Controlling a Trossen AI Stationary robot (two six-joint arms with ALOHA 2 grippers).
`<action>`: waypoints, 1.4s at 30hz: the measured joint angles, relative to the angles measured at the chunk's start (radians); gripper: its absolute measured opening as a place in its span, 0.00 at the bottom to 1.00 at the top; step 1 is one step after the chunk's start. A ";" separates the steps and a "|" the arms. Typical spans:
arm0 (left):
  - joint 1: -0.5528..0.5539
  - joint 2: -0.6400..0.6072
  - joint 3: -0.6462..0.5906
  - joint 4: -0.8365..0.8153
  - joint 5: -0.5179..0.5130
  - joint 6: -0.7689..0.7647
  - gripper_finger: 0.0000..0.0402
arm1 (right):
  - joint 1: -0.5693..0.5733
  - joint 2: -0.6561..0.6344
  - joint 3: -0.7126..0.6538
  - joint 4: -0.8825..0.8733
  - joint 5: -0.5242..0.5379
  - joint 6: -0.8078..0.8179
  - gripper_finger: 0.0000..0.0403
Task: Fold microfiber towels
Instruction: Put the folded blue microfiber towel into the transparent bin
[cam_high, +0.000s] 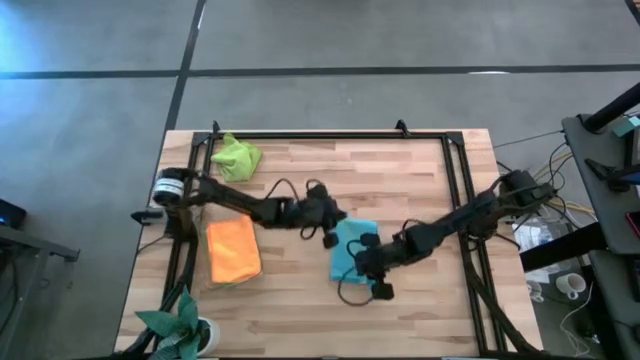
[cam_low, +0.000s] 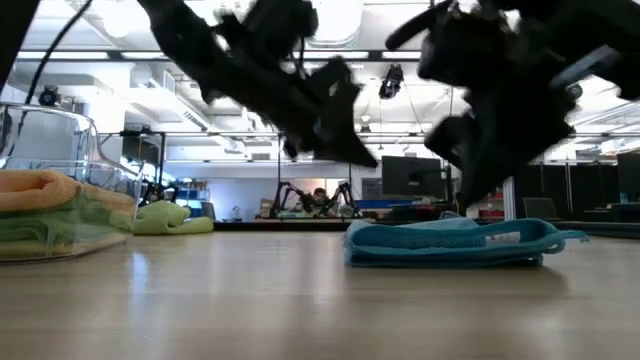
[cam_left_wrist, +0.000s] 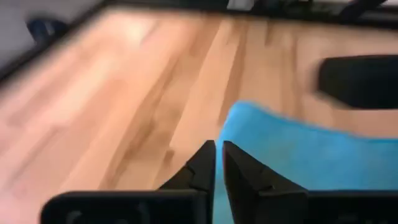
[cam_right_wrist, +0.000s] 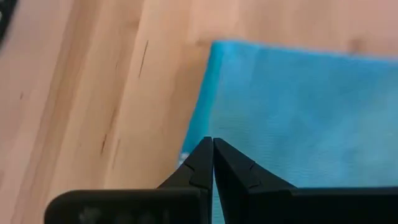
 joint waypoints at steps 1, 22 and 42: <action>0.022 0.015 0.000 -0.008 0.038 -0.012 0.06 | 0.018 0.016 0.000 -0.003 0.009 0.022 0.02; 0.083 0.259 0.133 -0.040 0.270 -0.073 0.49 | 0.123 -0.128 -0.001 -0.221 0.153 0.259 0.02; -0.068 0.015 0.126 -0.492 0.220 -0.304 0.01 | 0.116 -0.440 0.000 -0.308 0.426 0.127 0.02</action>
